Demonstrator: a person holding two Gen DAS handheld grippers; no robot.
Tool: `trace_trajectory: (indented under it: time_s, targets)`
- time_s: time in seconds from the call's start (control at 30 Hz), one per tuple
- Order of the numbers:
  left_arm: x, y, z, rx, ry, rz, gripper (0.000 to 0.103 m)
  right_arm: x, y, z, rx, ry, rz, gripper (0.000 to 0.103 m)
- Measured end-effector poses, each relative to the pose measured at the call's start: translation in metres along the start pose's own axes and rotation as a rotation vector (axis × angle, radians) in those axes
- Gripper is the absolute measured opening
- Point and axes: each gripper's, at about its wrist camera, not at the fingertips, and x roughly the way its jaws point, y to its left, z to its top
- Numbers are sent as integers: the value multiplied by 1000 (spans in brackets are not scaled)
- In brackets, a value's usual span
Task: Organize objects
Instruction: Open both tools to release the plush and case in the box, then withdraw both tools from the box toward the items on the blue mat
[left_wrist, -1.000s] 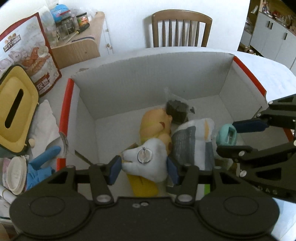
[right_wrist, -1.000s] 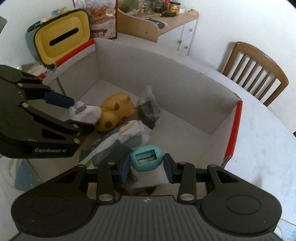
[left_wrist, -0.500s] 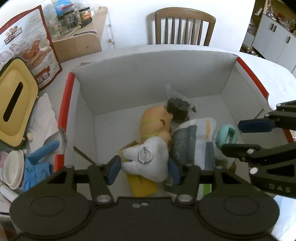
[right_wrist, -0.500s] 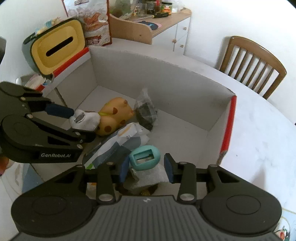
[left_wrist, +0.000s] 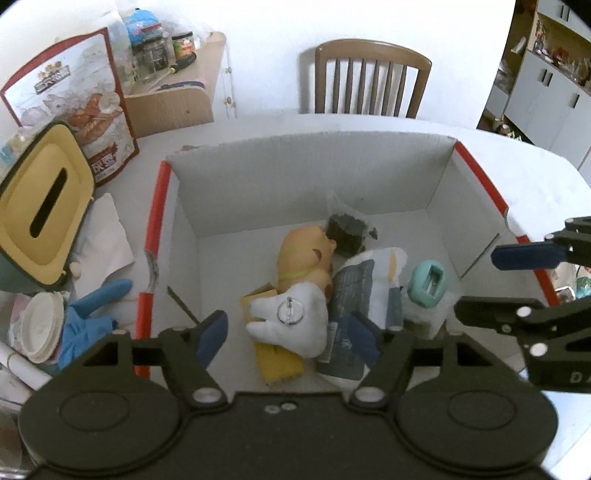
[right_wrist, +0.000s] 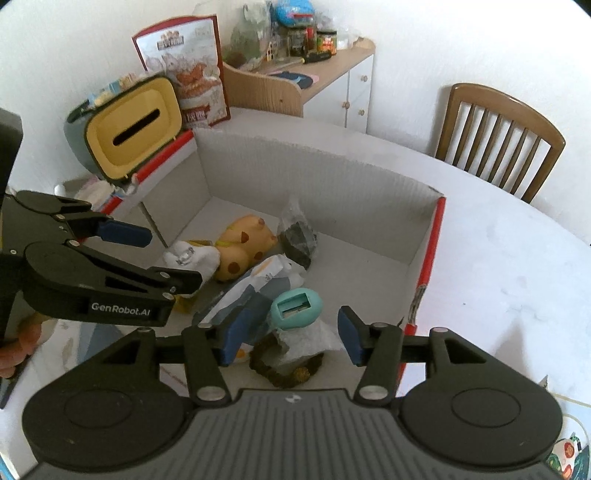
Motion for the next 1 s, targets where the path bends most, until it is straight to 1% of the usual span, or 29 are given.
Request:
trace_trajectory:
  time_s: [0.1,0.3,0.43,0.57,0.67,0.8,0.9,1.0]
  targets:
    - [-10,-1,-1,-12,-21,-5,73,-12,0,-2,2,-24,8,60]
    - [-27,-7,-7,-23,-60,-7,79,-31,-4,-11,16,-52,18,60]
    - [-39,-16,-12,-16,-85,-5,81,-46,-7,-19,26,-74,37,70]
    - [-53,-25,-15,-19,-107,-11,85,-63,-14,-28,41,-97,52,71]
    - [-64,-35,-17,-20,-124,-19,87,-77,-19,-35,48,-118,59,74]
    - [-77,-52,-20,-16,-149,-31,93,-97,-27,-45,48,-148,74,80]
    - [-84,-67,-22,-15,-159,-39,95,-112,-35,-53,55,-166,81,81]
    - [-89,-82,-24,-6,-170,-47,101,-125,-44,-63,71,-182,82,82]
